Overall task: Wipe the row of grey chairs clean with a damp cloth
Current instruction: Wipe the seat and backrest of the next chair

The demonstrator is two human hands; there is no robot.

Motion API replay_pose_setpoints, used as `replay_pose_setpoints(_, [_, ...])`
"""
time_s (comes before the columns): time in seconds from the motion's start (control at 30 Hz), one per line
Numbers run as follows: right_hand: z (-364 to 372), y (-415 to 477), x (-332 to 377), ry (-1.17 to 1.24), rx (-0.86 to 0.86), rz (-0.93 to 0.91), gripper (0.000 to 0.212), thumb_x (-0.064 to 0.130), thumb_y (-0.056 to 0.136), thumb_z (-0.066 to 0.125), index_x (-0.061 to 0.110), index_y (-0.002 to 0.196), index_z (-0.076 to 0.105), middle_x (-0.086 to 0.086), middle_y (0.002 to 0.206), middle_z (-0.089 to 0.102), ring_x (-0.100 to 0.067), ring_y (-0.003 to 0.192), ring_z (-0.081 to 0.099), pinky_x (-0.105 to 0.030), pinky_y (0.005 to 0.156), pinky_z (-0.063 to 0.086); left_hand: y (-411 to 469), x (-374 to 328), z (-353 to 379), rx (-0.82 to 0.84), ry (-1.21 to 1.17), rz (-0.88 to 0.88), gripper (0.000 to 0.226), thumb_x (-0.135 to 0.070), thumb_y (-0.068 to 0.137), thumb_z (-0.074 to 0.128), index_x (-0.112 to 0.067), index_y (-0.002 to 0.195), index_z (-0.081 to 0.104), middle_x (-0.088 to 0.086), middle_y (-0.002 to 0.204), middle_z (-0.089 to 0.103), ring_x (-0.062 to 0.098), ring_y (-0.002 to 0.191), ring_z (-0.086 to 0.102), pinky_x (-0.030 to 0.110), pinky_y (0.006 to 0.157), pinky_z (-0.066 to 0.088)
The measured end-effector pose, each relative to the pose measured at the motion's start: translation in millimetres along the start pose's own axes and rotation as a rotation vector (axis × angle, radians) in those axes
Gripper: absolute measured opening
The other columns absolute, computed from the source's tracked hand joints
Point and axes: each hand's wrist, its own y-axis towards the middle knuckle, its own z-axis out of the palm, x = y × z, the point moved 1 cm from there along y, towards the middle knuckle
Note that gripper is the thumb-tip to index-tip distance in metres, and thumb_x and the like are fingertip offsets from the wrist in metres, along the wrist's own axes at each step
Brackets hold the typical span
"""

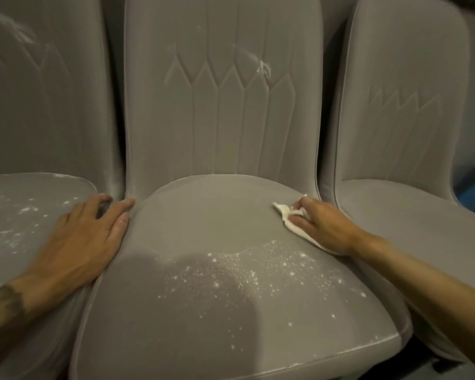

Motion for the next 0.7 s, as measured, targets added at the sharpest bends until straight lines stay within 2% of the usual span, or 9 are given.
replay_pose_setpoints(0.07, [-0.6,18.1,-1.6,-0.031,-0.092,0.16,0.033,0.043,0.102,0.053,0.015,0.119,0.059,-0.01,0.118,0.065,-0.029,0.101,0.062,-0.034,0.079,0.044,-1.0,-3.0,-1.0,-0.013,0.001,0.01,0.069,-0.062,0.1,0.013,-0.032,0.15,0.051,0.011,0.144,0.047,0.035,0.129,0.051,0.055,0.109,0.043])
replay_pose_setpoints(0.13, [8.2,27.2,16.1,-0.048,-0.179,0.19,0.033,0.037,0.103,0.051,0.008,0.115,0.061,-0.016,0.114,0.067,-0.034,0.098,0.063,-0.035,0.076,0.043,-1.8,-3.4,-2.4,-0.008,-0.004,0.001,0.07,-0.062,0.099,0.012,-0.032,0.15,0.05,0.011,0.145,0.046,0.034,0.13,0.05,0.054,0.11,0.041])
replay_pose_setpoints(0.23, [28.3,13.5,47.3,-0.007,-0.146,0.008,0.03,0.041,0.103,0.049,0.014,0.112,0.057,-0.008,0.107,0.065,-0.027,0.089,0.061,-0.032,0.07,0.036,-1.2,-2.3,-1.1,0.001,-0.005,0.002,0.071,-0.063,0.099,0.01,-0.033,0.151,0.048,0.01,0.145,0.045,0.034,0.13,0.049,0.055,0.111,0.041])
replay_pose_setpoints(0.33, [26.2,0.3,51.0,0.001,-0.044,-0.134,0.028,0.048,0.102,0.049,0.024,0.115,0.051,0.0,0.111,0.062,-0.021,0.093,0.059,-0.03,0.073,0.035,-0.5,0.0,0.8,-0.005,-0.002,0.013,0.07,-0.064,0.1,0.01,-0.034,0.151,0.048,0.009,0.143,0.045,0.034,0.127,0.05,0.055,0.108,0.042])
replay_pose_setpoints(0.4, [17.1,10.0,37.3,-0.033,-0.043,-0.066,0.031,0.044,0.102,0.051,0.018,0.119,0.054,-0.006,0.117,0.062,-0.026,0.099,0.06,-0.031,0.077,0.038,-0.4,1.2,2.0,-0.013,0.002,0.023,0.067,-0.062,0.101,0.011,-0.035,0.15,0.048,0.008,0.142,0.045,0.033,0.126,0.05,0.054,0.106,0.043])
replay_pose_setpoints(0.5, [8.2,33.0,27.7,-0.087,-0.11,0.165,0.034,0.035,0.104,0.049,0.005,0.121,0.056,-0.019,0.124,0.062,-0.037,0.108,0.059,-0.038,0.087,0.044,0.1,1.7,2.9,-0.024,0.001,0.017,0.063,-0.059,0.102,0.015,-0.035,0.148,0.05,0.008,0.142,0.046,0.033,0.127,0.05,0.052,0.106,0.042])
replay_pose_setpoints(0.53, [11.5,39.0,35.7,-0.101,-0.121,0.189,0.035,0.033,0.105,0.047,0.003,0.121,0.056,-0.021,0.124,0.061,-0.039,0.11,0.059,-0.04,0.09,0.045,0.6,2.3,2.8,-0.022,0.001,0.011,0.062,-0.058,0.102,0.016,-0.035,0.148,0.05,0.008,0.142,0.046,0.033,0.127,0.049,0.052,0.105,0.042])
replay_pose_setpoints(0.6, [25.7,39.9,63.8,-0.058,-0.136,0.123,0.035,0.033,0.105,0.046,0.002,0.118,0.056,-0.022,0.12,0.063,-0.039,0.106,0.06,-0.041,0.088,0.045,1.1,3.2,4.2,-0.022,0.0,0.011,0.062,-0.058,0.102,0.016,-0.035,0.148,0.05,0.009,0.141,0.046,0.034,0.126,0.05,0.053,0.105,0.042])
replay_pose_setpoints(0.7, [47.3,19.6,99.8,0.044,-0.069,-0.158,0.032,0.044,0.102,0.048,0.015,0.115,0.053,-0.011,0.112,0.064,-0.031,0.096,0.06,-0.035,0.074,0.039,2.2,5.9,7.1,-0.027,0.0,0.017,0.063,-0.06,0.102,0.014,-0.037,0.148,0.049,0.008,0.141,0.046,0.033,0.126,0.05,0.054,0.105,0.043])
